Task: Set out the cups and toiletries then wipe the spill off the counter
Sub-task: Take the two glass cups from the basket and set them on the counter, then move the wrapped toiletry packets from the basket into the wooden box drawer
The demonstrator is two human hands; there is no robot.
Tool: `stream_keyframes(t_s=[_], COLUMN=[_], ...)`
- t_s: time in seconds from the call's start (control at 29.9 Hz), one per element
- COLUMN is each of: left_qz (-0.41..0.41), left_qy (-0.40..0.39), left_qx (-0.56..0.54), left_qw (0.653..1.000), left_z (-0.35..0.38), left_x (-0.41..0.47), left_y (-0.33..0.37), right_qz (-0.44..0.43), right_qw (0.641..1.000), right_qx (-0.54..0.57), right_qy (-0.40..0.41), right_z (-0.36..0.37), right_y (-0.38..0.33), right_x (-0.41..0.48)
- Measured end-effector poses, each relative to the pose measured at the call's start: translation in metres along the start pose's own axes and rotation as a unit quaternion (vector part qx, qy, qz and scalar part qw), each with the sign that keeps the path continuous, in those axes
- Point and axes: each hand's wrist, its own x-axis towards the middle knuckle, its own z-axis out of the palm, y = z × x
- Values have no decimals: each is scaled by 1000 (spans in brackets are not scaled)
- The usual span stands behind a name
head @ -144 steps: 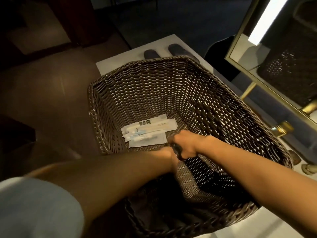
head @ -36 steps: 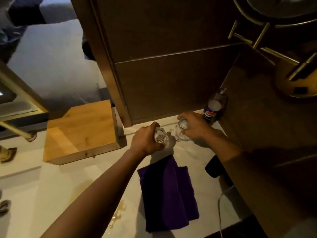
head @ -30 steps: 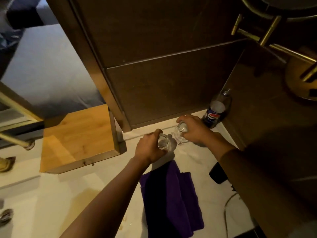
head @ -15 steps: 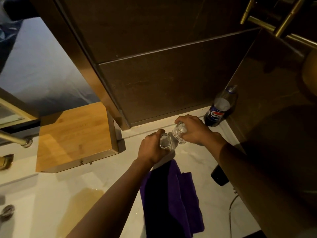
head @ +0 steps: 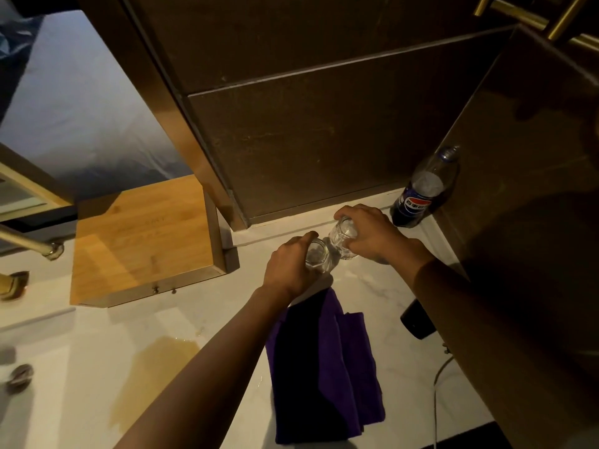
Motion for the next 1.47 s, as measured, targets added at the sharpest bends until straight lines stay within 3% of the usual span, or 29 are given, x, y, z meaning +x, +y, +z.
stream_keyframes(t_s=[0.67, 0.8, 0.9, 1.04, 1.17, 1.27, 1.47], left_qz=[-5, 3, -1, -53, -110, -114, -220], left_qy=[-19, 35, 74, 122, 203, 213, 339], left_qx=[38, 45, 35, 38, 61, 77, 124], left_qw=[999, 998, 997, 990, 971, 967, 906], left_z=[-31, -65, -98, -151, -200, -223, -268], left_x=[-24, -64, -104, -176, -288, -326, -517], left_y=[-23, -44, -65, -101, -160, -166, -238], right_qz=[32, 6, -52, -181, -347, -376, -533], right_qw=[999, 995, 984, 970, 933, 924, 845], right_qx=[8, 42, 41, 32, 41, 33, -2], right_qy=[-21, 90, 164, 161, 84, 54, -43], right_z=[1, 1, 2, 14, 60, 82, 180], right_y=[-15, -39, -73, -153, -276, -301, -459], right_x=[-19, -27, -39, -61, -98, -110, -182])
